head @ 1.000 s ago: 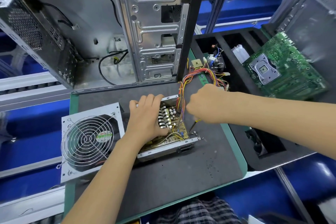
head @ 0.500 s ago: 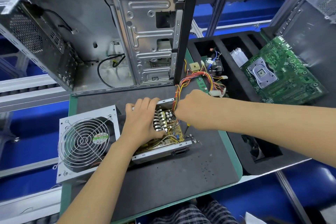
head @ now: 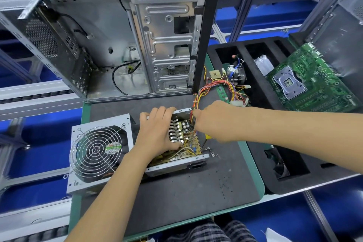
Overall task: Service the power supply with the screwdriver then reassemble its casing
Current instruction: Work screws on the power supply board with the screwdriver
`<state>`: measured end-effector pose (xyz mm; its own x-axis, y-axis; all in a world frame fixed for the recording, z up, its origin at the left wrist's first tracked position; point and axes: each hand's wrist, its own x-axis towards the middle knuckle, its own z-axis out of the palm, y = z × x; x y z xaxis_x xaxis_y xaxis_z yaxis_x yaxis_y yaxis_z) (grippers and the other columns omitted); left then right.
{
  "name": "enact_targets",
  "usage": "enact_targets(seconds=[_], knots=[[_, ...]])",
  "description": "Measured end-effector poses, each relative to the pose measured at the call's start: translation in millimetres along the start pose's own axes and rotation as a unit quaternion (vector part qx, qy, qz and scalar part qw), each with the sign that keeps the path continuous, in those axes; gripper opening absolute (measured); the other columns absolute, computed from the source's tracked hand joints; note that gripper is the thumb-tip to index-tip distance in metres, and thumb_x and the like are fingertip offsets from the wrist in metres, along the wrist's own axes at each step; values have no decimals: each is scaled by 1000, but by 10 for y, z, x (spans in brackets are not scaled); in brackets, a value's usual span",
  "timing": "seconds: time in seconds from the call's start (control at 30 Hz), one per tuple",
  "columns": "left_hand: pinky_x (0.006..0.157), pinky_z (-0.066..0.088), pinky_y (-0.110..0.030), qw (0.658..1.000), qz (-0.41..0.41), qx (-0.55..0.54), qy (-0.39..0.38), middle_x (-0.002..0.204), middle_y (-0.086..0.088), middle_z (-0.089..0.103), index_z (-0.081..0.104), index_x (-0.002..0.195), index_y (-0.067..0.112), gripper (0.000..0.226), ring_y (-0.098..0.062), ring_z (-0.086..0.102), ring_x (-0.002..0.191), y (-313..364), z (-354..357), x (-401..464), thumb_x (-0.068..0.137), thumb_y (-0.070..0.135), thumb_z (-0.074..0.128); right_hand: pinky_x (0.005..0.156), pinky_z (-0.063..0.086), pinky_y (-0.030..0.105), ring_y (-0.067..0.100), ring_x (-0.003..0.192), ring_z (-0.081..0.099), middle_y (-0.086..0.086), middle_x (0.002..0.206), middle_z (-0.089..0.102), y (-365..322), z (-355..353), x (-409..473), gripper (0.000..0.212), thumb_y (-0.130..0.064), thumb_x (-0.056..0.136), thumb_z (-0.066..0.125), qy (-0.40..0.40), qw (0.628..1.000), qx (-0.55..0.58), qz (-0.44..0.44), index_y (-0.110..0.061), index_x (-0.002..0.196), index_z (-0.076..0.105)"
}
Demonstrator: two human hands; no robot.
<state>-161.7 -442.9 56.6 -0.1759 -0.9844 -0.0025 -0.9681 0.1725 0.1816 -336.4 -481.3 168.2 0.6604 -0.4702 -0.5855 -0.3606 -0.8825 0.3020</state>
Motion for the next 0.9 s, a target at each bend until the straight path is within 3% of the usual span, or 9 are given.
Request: enact_targets(seconds=[0.07, 0.17, 0.33, 0.43, 0.5, 0.6, 0.7, 0.8, 0.9], knots=[[87, 21, -37, 1000, 0, -2, 1, 118, 7, 46, 36, 139, 25, 100, -18, 42, 111, -2, 4, 5, 56, 64, 75, 45, 24, 26, 22, 74, 57, 6, 101, 54, -10, 32, 20, 6, -12, 87, 56, 9, 1000, -28, -5, -12, 94, 56], [89, 21, -37, 1000, 0, 1, 1, 119, 7, 45, 35, 140, 26, 100, -18, 42, 113, -1, 2, 10, 57, 63, 74, 51, 31, 27, 27, 88, 64, 4, 99, 61, 9, 40, 29, 9, -14, 93, 53, 25, 999, -40, 2, -13, 101, 58], [90, 21, -37, 1000, 1, 1, 1, 120, 7, 44, 34, 141, 26, 100, -17, 41, 114, -1, 1, 6, 58, 64, 74, 50, 31, 28, 26, 78, 58, 5, 97, 62, -36, 42, 63, 12, -20, 96, 51, 15, 999, -22, -18, -11, 103, 55], [91, 21, -37, 1000, 0, 3, 1, 121, 7, 44, 33, 142, 26, 100, -17, 40, 115, -3, 2, 2, 58, 65, 73, 45, 26, 28, 23, 66, 49, 2, 78, 46, -32, 4, 67, 33, -23, 88, 62, -22, 999, 30, -2, -6, 113, 49], [90, 21, -37, 1000, 0, 4, 1, 121, 7, 44, 33, 141, 25, 100, -18, 41, 115, -3, 3, 4, 58, 65, 73, 45, 26, 29, 19, 58, 40, 1, 73, 37, -18, -11, 77, 23, -10, 85, 58, -17, 999, 40, -8, -6, 106, 50], [89, 21, -37, 1000, 0, 4, 0, 120, 8, 44, 33, 141, 26, 99, -17, 41, 114, -2, 3, 10, 58, 65, 72, 46, 27, 27, 23, 62, 41, 1, 73, 35, -14, -21, 75, 18, -9, 85, 57, 23, 1000, 18, -7, -13, 84, 40], [88, 21, -37, 1000, 0, 5, -3, 120, 8, 44, 33, 141, 27, 99, -17, 41, 113, -4, -4, 8, 58, 65, 72, 45, 23, 24, 24, 71, 54, 2, 78, 49, 19, 2, 85, 13, -13, 91, 55, 16, 999, -28, -8, -15, 82, 46], [88, 22, -37, 1000, 1, 6, -3, 120, 8, 44, 34, 141, 27, 99, -17, 41, 112, -2, -7, 7, 58, 65, 72, 47, 25, 25, 25, 87, 63, 3, 99, 63, 50, 59, 93, 10, -17, 96, 50, 1, 998, -62, -8, -15, 101, 59], [89, 22, -37, 1000, -1, 4, -5, 121, 8, 44, 33, 141, 27, 99, -17, 41, 113, -4, -7, 6, 58, 66, 72, 47, 25, 25, 24, 75, 55, 3, 99, 65, 35, 88, 105, 9, -14, 94, 50, -26, 998, -52, -14, -12, 93, 58]])
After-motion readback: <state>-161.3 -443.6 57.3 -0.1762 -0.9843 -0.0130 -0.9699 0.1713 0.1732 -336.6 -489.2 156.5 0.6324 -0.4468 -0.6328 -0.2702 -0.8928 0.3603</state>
